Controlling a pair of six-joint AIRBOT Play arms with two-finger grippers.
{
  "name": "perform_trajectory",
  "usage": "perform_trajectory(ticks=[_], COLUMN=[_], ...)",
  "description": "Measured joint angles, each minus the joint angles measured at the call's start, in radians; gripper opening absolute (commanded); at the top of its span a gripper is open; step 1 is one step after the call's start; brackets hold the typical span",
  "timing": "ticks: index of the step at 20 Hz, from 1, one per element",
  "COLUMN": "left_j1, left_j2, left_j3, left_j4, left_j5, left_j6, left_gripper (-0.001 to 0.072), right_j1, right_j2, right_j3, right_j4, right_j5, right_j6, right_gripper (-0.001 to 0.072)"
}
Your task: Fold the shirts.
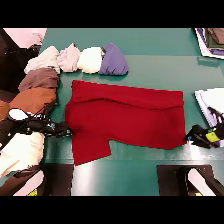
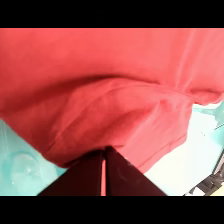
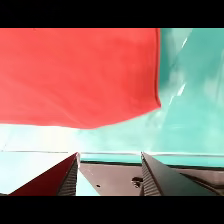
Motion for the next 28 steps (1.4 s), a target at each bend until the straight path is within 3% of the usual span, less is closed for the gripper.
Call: perform_trajectory(ticks=[5, 8, 9, 10, 11, 12, 13, 18, 23, 28], left_j1=[0.000, 0.000, 0.000, 0.000, 0.000, 0.000, 0.000, 0.000, 0.000, 0.000], left_j2=[0.000, 0.000, 0.000, 0.000, 0.000, 0.000, 0.000, 0.068, 0.214, 0.153], left_j3=[0.007, 0.008, 0.008, 0.008, 0.008, 0.008, 0.008, 0.011, 0.060, 0.247], left_j4=[-0.002, -0.003, -0.003, -0.003, -0.003, -0.003, -0.003, 0.002, -0.004, -0.026], left_j5=[-0.001, -0.002, -0.003, -0.008, -0.012, -0.014, -0.017, -0.058, -0.139, -0.100], left_j6=[0.006, 0.010, 0.011, 0.014, 0.015, 0.018, 0.019, 0.020, -0.037, -0.043], left_gripper=[0.0022, 0.0022, 0.0022, 0.0022, 0.0022, 0.0021, 0.0021, 0.0021, 0.0021, 0.0021], right_j1=[-0.013, 0.012, 0.031, 0.054, 0.077, 0.103, 0.127, 0.200, 0.215, 0.219], right_j2=[0.014, -0.020, -0.040, -0.059, -0.074, -0.086, -0.093, -0.016, 0.164, 0.162], right_j3=[-0.116, -0.133, -0.136, -0.138, -0.140, -0.141, -0.142, -0.143, -0.124, 0.032], right_j4=[0.078, 0.095, 0.097, 0.100, 0.103, 0.104, 0.104, 0.099, 0.071, 0.063], right_j5=[-0.119, -0.156, -0.166, -0.177, -0.190, -0.202, -0.215, -0.194, -0.103, -0.106], right_j6=[0.012, 0.016, 0.018, 0.019, 0.021, 0.021, 0.021, 0.032, 0.080, 0.100], right_gripper=[0.0449, 0.0408, 0.0312, 0.0293, 0.0210, 0.0068, 0.0022, 0.0021, 0.0020, 0.0021])
